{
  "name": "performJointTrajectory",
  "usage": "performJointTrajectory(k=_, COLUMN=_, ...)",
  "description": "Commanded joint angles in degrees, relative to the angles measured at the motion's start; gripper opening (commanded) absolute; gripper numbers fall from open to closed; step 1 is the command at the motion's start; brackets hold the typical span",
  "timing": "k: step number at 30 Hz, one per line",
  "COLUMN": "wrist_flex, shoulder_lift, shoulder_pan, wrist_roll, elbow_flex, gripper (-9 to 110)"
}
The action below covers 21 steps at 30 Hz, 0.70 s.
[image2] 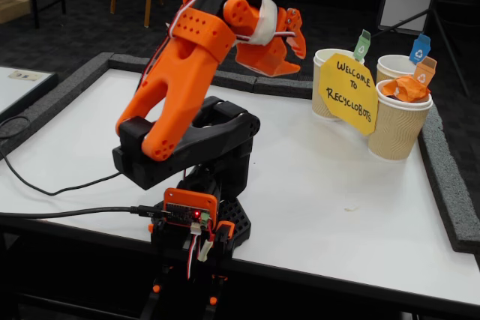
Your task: Sort rubbish by color.
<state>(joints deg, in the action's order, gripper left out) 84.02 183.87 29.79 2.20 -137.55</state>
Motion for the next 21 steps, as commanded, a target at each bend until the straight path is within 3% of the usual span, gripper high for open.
performJointTrajectory(k=1, wrist_flex=0.2, shoulder_lift=-1.0, shoulder_pan=1.2, wrist_roll=1.1, elbow_flex=6.8, gripper=0)
performJointTrajectory(k=21, wrist_flex=1.1, shoulder_lift=-1.0, shoulder_pan=-4.1, wrist_roll=1.1, elbow_flex=21.2, gripper=0)
